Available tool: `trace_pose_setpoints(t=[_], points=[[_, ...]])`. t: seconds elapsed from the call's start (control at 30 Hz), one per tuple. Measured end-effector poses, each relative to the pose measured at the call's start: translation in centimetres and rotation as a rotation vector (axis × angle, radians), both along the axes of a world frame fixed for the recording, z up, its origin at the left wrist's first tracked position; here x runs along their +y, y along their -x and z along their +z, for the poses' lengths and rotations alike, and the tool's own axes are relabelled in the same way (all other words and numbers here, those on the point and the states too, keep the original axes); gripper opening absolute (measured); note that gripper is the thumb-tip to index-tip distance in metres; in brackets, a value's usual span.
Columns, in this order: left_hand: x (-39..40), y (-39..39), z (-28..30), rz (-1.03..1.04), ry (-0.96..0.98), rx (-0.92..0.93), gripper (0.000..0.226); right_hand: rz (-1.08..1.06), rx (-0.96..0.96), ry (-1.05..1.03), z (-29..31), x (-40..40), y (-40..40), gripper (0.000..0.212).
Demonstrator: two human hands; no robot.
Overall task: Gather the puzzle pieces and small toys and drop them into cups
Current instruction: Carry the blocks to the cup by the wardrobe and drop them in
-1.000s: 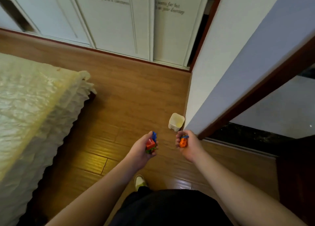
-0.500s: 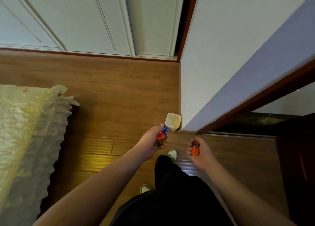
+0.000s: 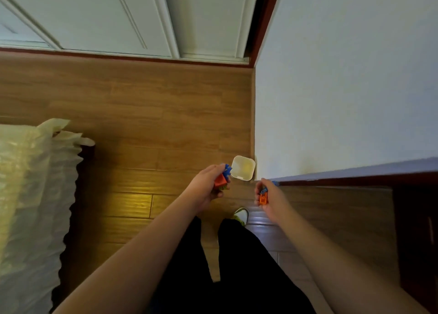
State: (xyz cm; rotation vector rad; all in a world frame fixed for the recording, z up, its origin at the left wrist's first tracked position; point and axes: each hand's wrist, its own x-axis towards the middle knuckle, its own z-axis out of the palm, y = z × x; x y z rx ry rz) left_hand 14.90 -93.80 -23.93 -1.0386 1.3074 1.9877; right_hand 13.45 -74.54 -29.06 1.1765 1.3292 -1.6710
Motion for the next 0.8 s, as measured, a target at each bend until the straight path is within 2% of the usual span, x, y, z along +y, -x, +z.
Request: trace_pose_setpoints(t=[0.13,0.33,0.5,0.6,0.8], points=[[-0.9,4.4,-8.3,-0.095,0.216,0.013,0.021,-0.028,-0.011,-0.064,-6.8,-0.3,2.5,0.034],[-2.5,8.4,-22.0,-0.190,0.280,0.022,0.022,-0.116,-0.081,-0.148,-21.2,-0.7,4.6,0.025],[-2.4,9.3,-31.7,-0.173,0.309,0.020,0.023,0.055,-0.073,-0.211,-33.3,-0.5,6.8,0.026],[-2.0,8.2,-36.9,-0.216,0.297,-0.003,0.022,0.099,-0.053,-0.270,-40.3,-0.5,8.3,0.014],[-2.4,6.2,-43.2,-0.185,0.284,-0.004,0.022,0.218,-0.100,-0.361,-49.9,-0.8,10.0,0.011]])
